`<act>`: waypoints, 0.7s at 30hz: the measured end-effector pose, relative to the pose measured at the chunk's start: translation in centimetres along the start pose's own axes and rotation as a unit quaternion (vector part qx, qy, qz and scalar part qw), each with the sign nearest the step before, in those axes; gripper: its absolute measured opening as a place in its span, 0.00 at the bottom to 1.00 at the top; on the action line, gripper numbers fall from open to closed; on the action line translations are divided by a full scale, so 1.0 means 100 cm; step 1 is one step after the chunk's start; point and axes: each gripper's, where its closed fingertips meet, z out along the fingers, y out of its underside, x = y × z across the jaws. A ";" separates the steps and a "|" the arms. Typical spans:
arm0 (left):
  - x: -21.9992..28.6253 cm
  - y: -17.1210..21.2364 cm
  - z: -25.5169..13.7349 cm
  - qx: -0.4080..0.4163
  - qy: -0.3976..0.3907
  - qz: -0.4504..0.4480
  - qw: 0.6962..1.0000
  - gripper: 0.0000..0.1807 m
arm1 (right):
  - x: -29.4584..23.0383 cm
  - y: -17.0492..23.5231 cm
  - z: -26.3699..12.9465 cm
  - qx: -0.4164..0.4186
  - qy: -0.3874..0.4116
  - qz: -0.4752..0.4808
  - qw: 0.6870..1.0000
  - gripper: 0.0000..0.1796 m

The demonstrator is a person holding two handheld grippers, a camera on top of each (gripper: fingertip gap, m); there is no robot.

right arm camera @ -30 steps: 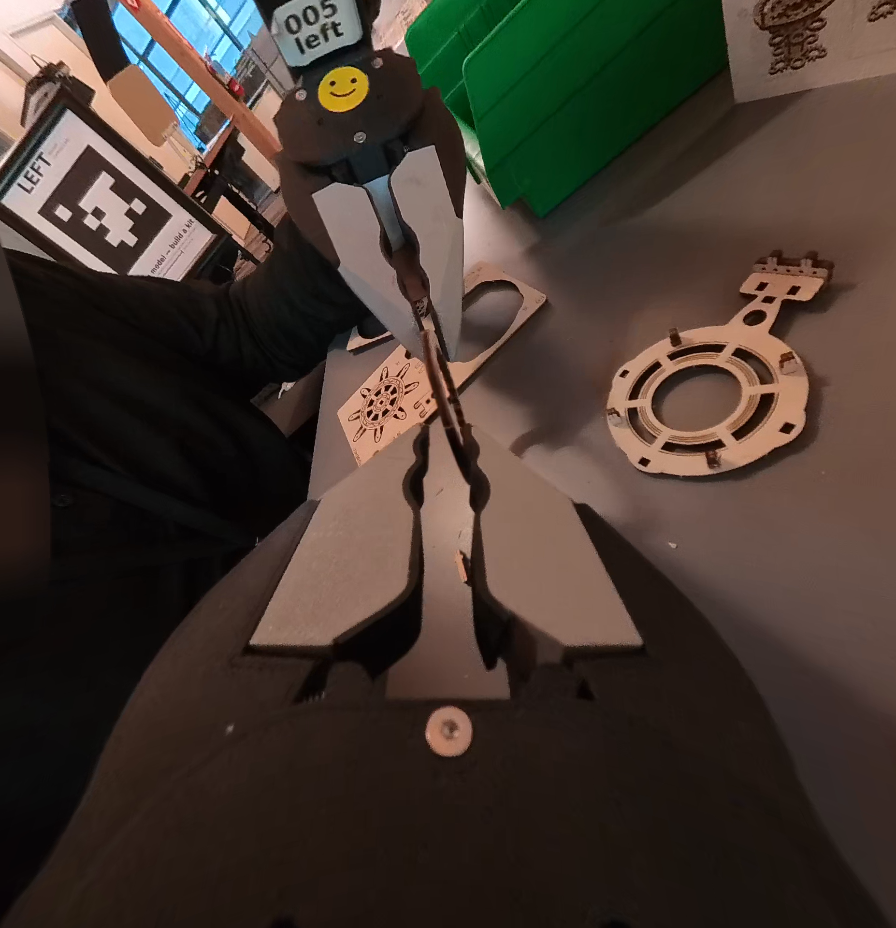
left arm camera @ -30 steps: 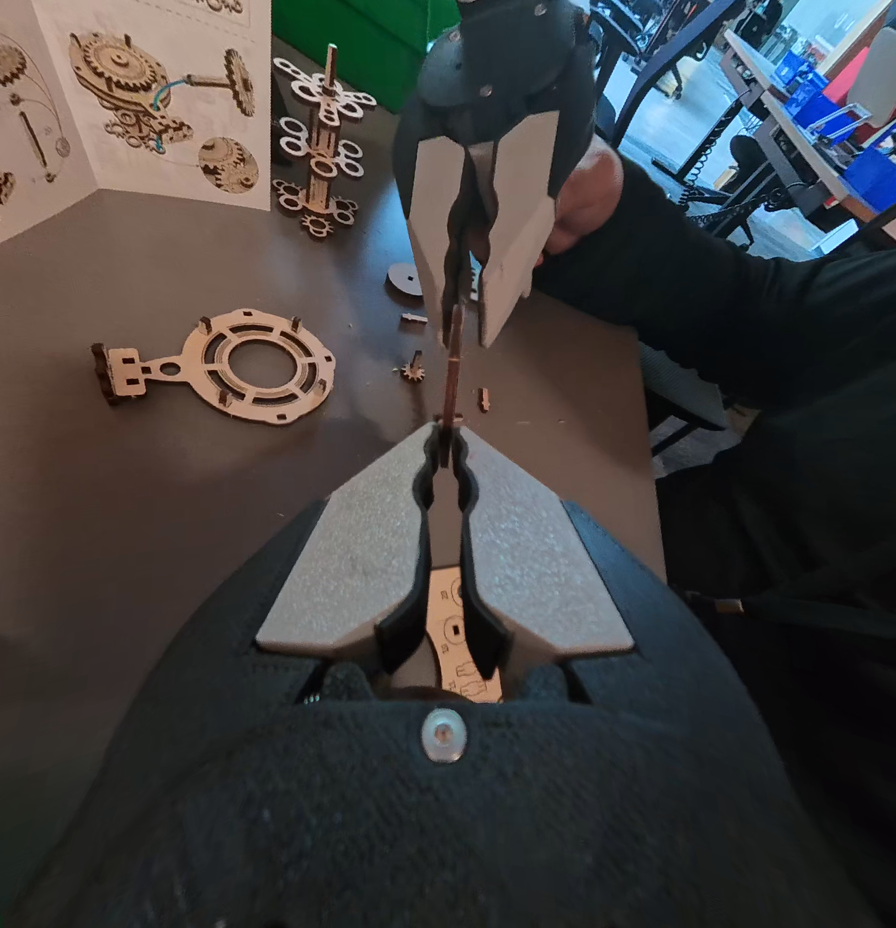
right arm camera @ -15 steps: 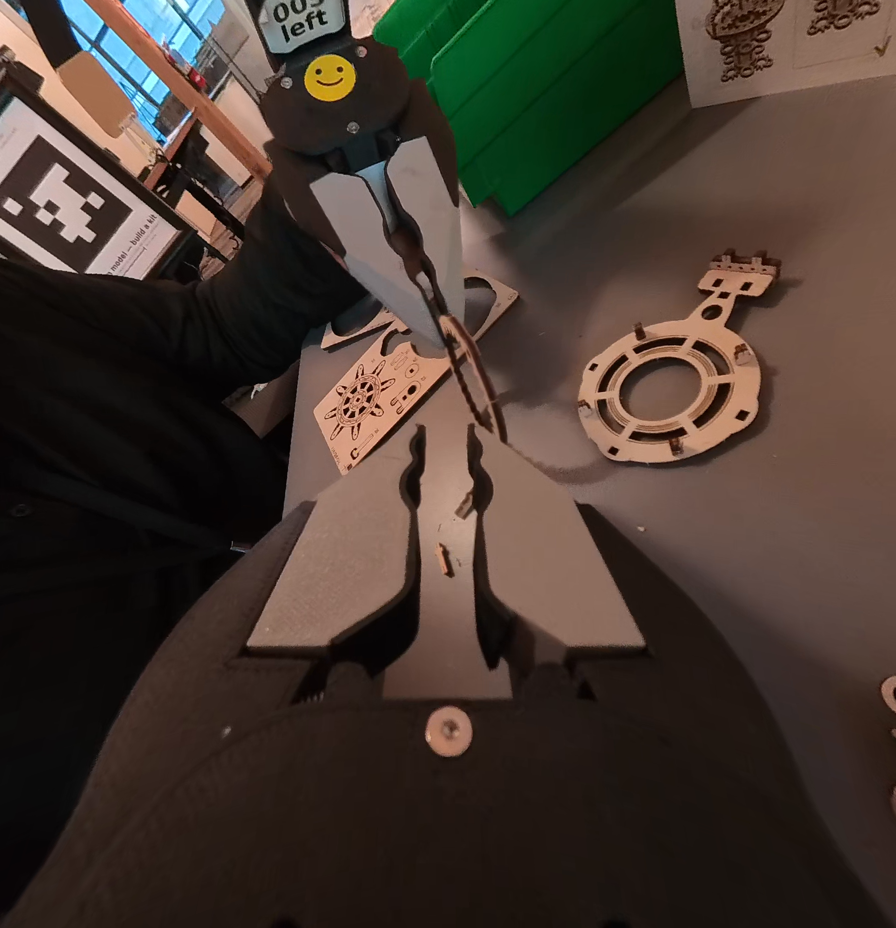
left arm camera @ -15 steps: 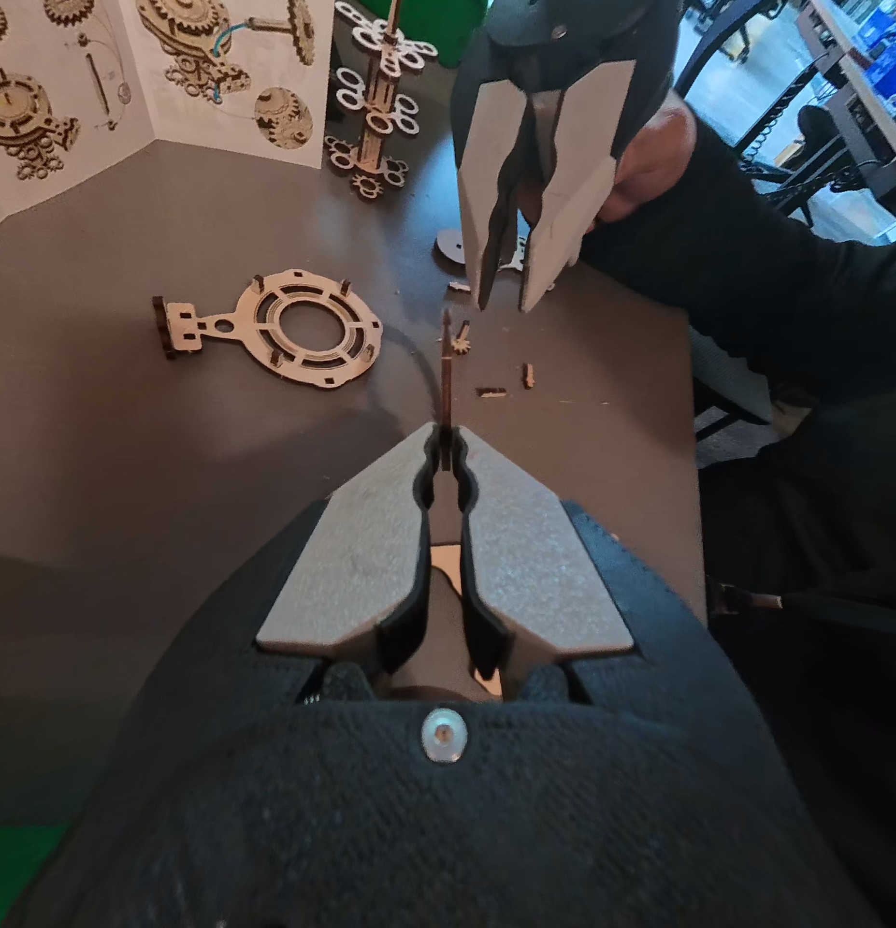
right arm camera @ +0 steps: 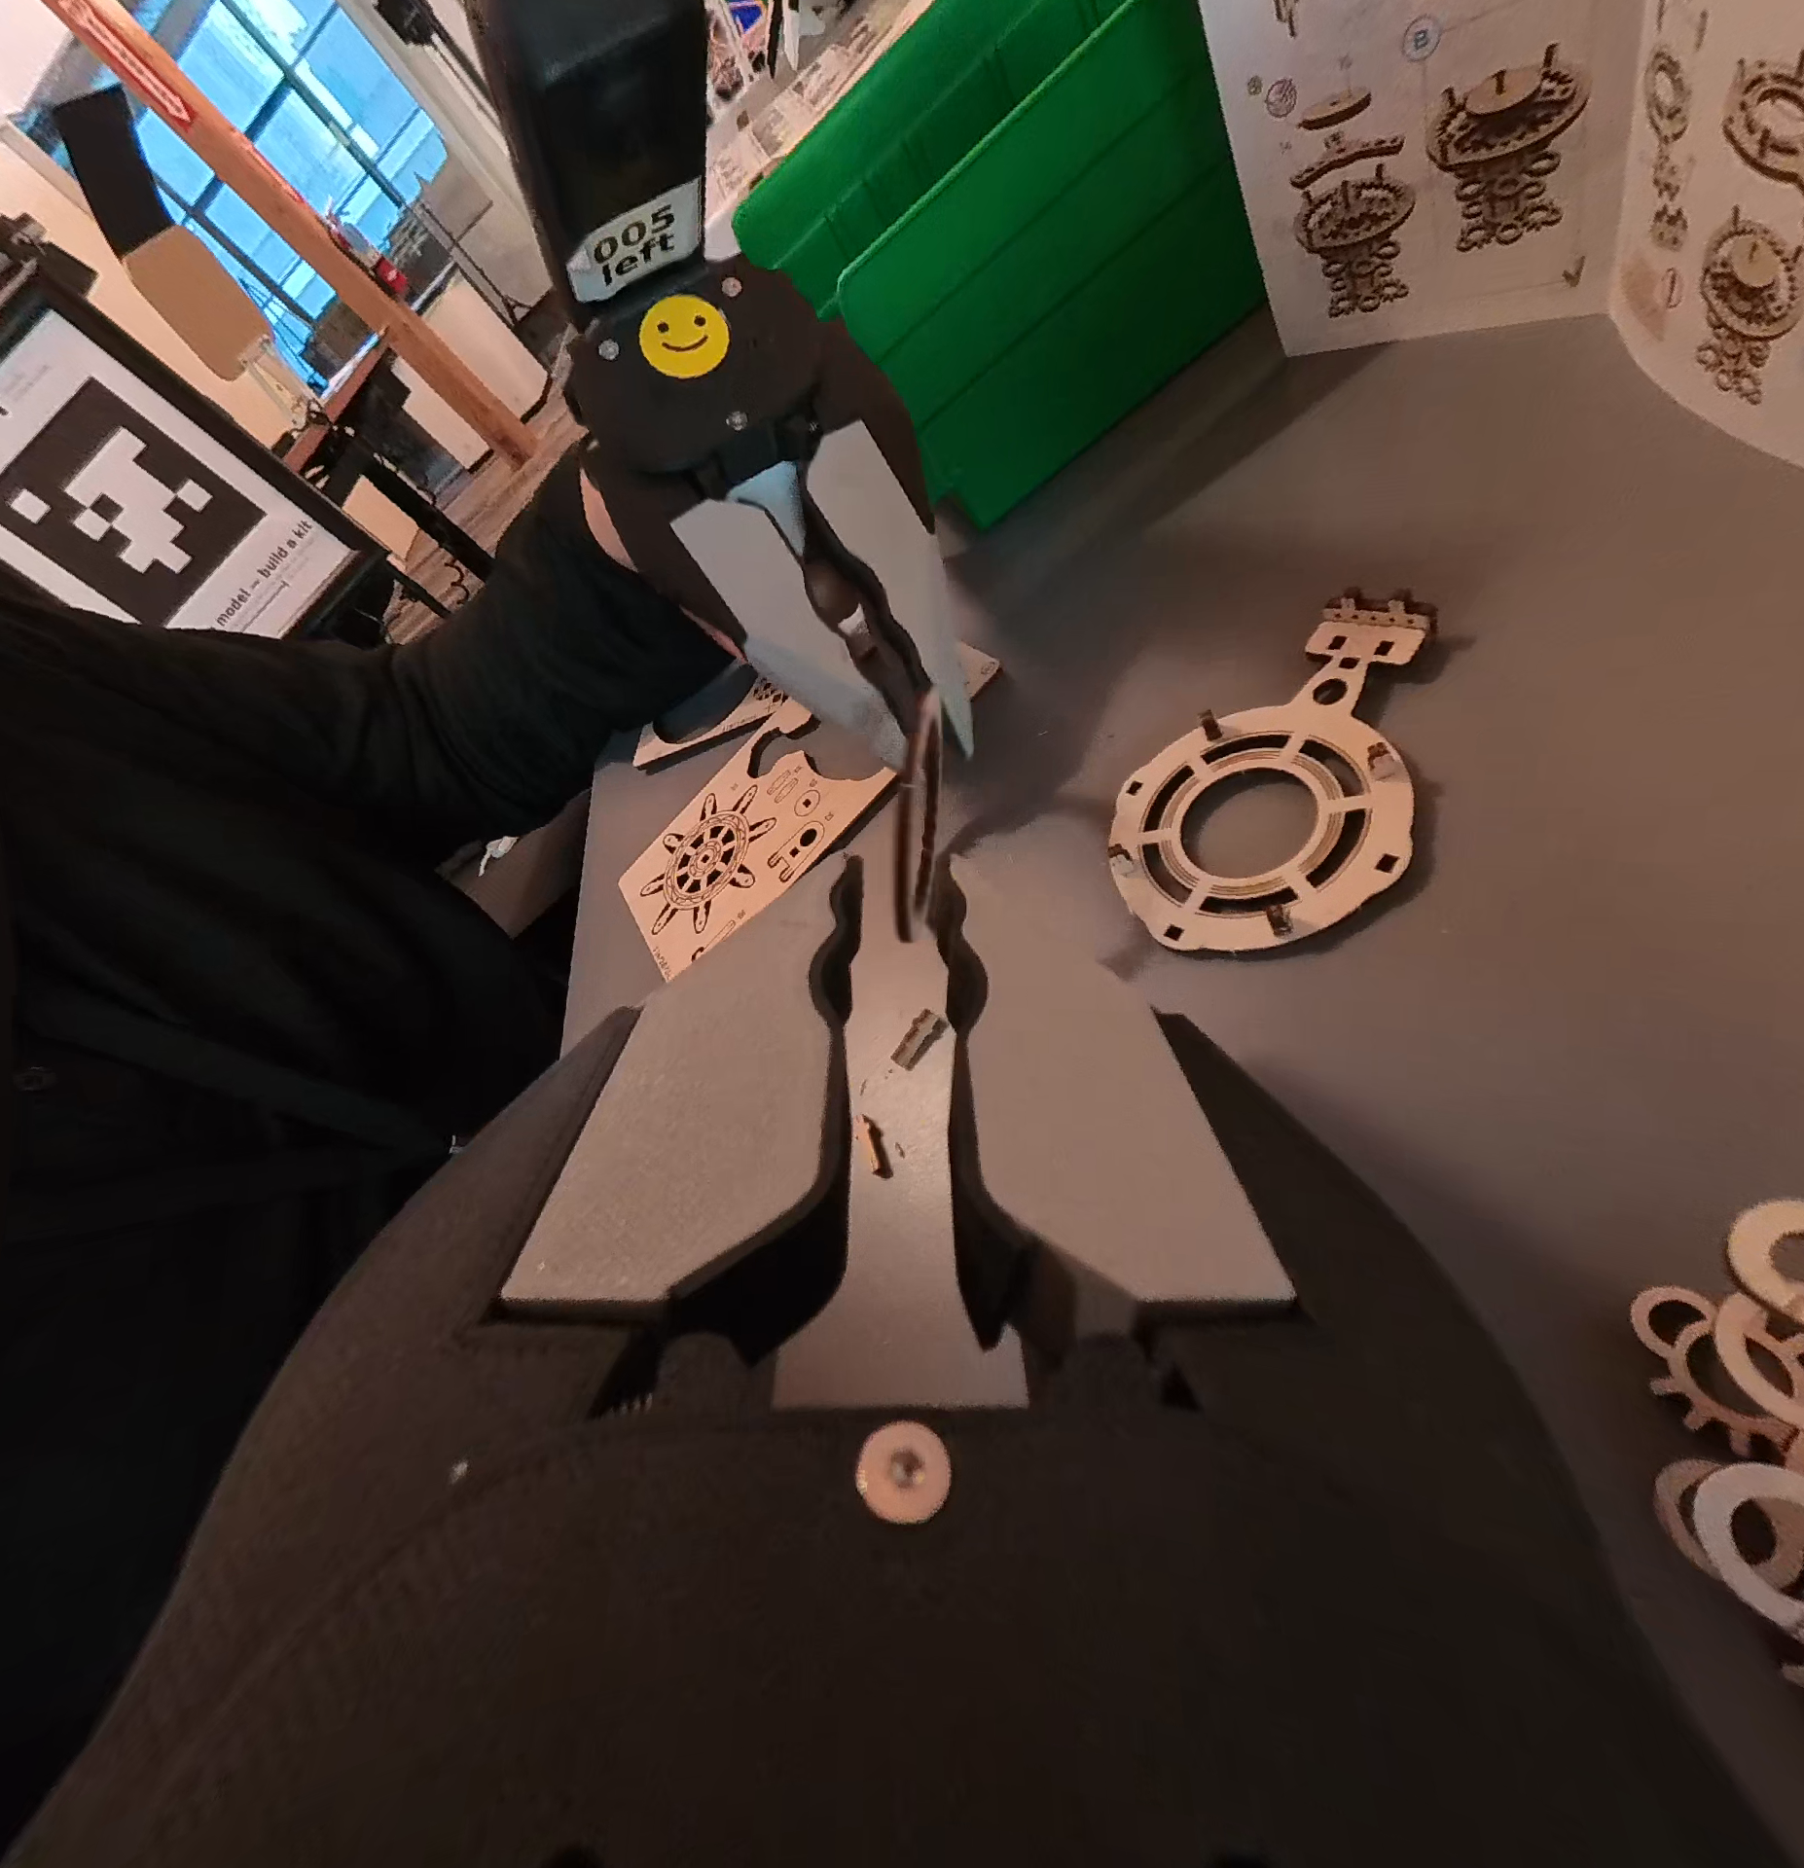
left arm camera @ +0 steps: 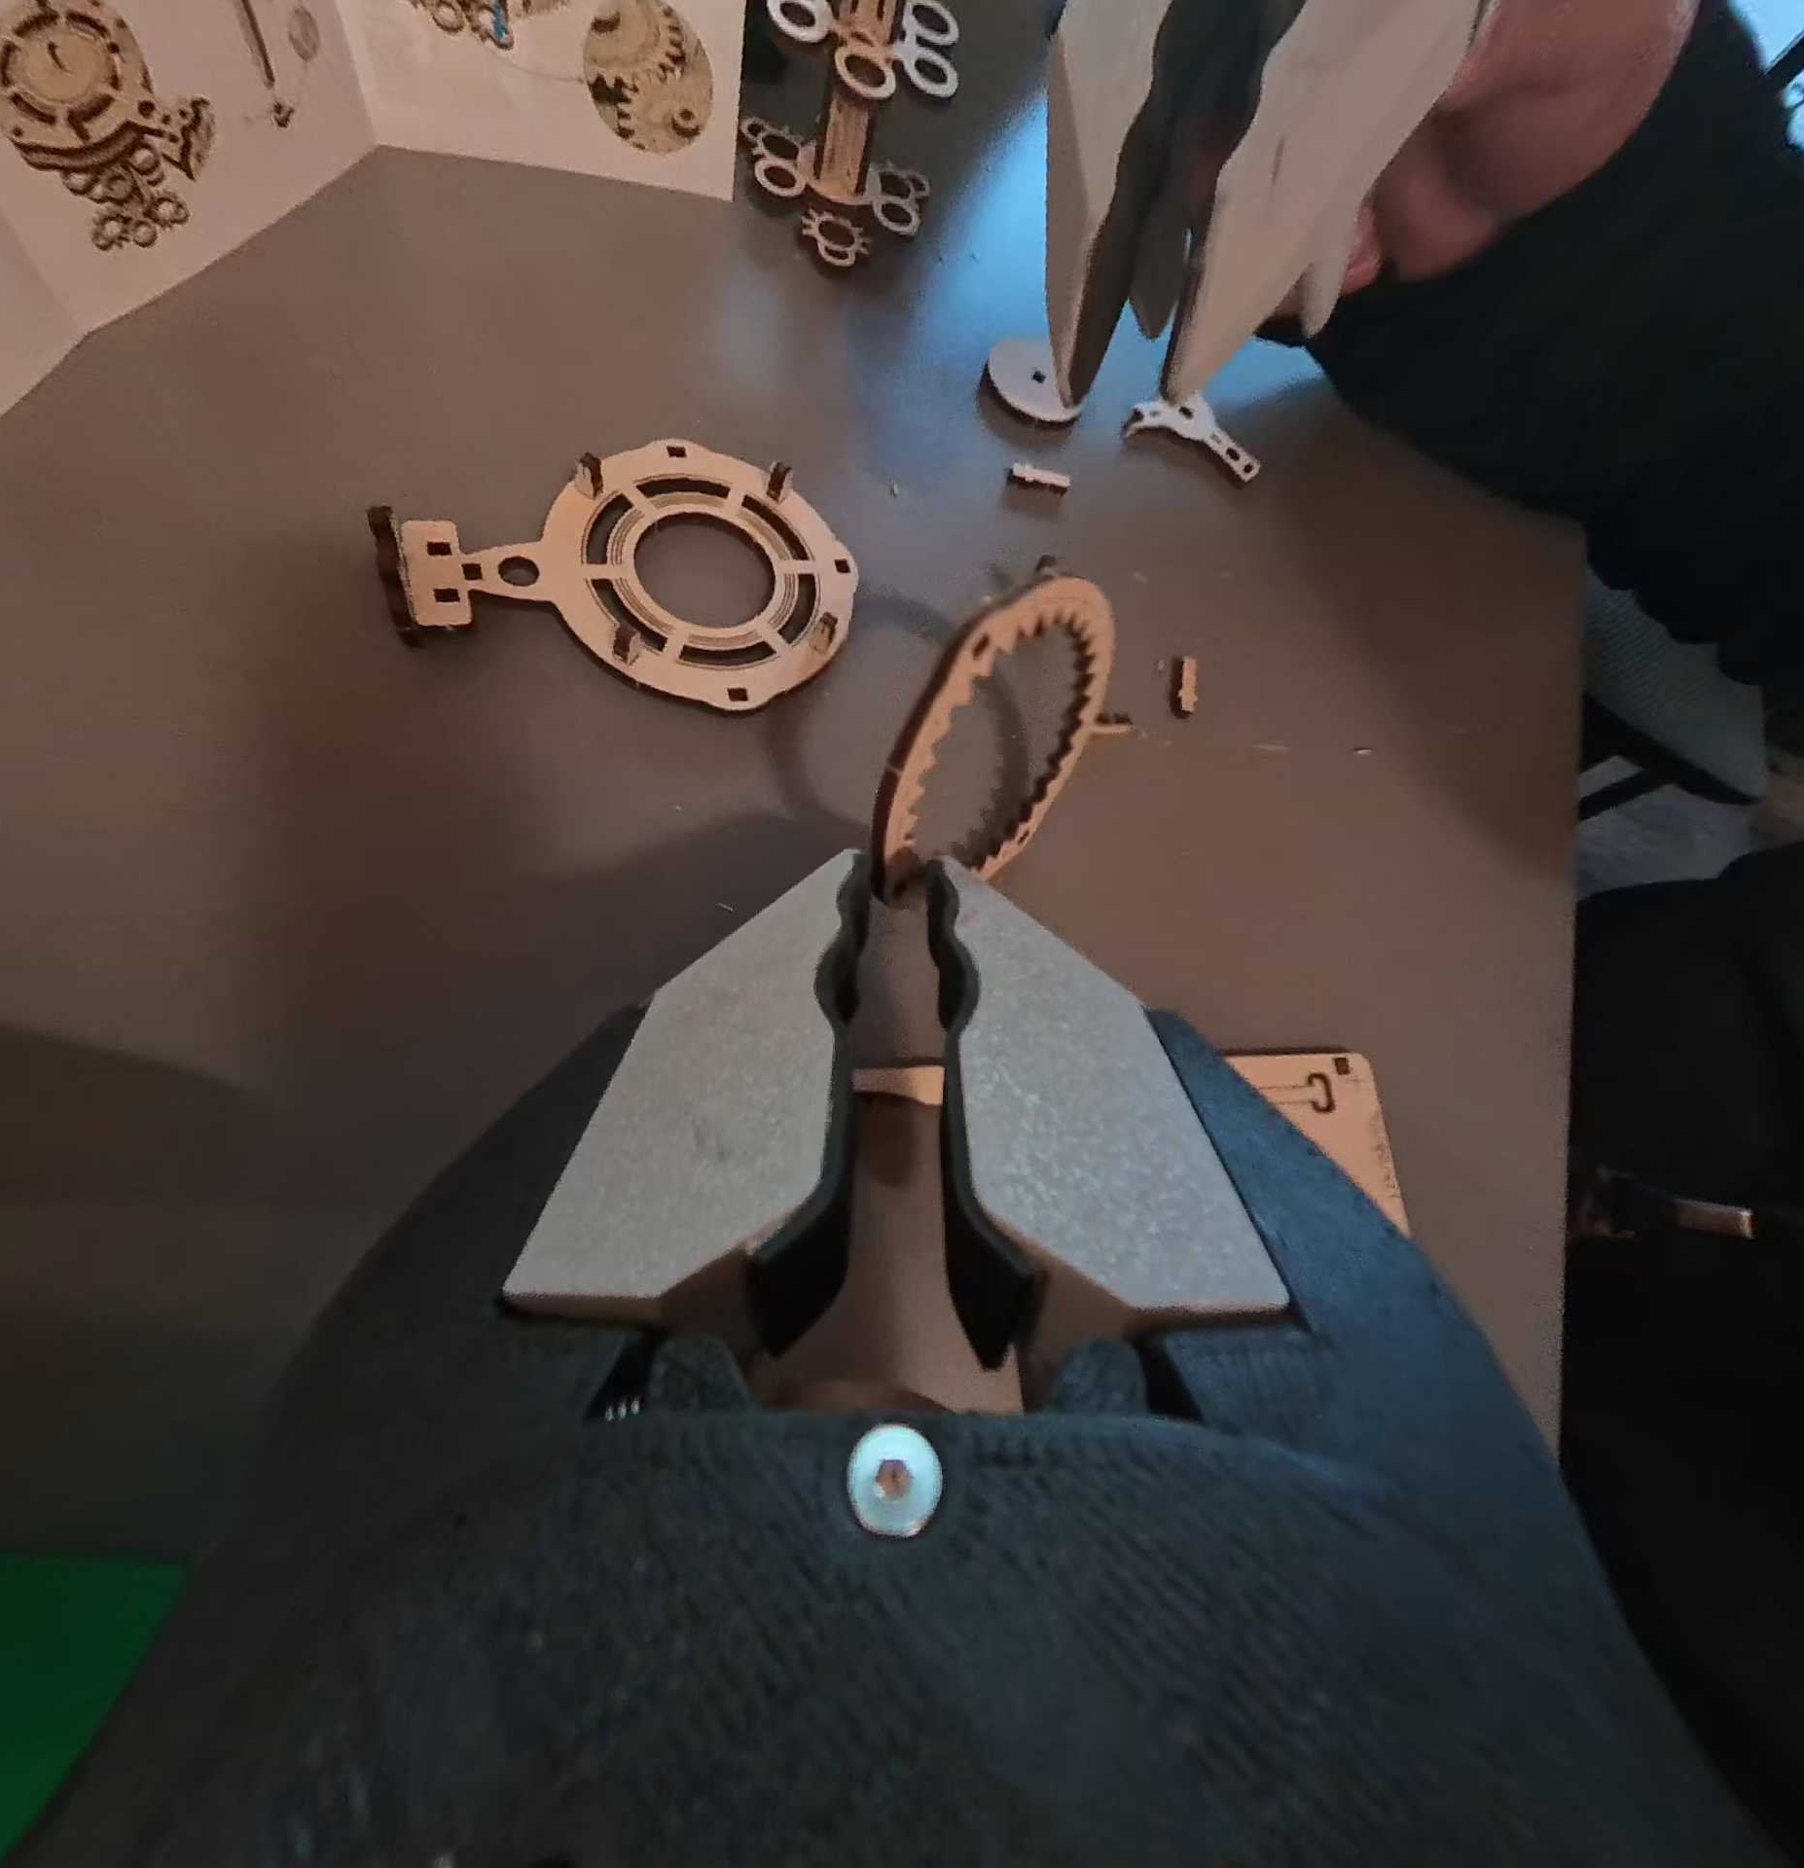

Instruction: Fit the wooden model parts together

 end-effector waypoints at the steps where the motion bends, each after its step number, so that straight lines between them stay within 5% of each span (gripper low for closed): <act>1: 0.000 0.001 0.001 -0.004 -0.002 0.002 1.000 0.04 | 0.000 -0.001 0.000 0.002 0.001 -0.001 1.000 0.06; 21: -0.005 -0.003 -0.003 0.003 -0.024 0.005 1.000 0.14 | 0.004 -0.008 -0.009 0.026 0.007 0.001 1.000 0.05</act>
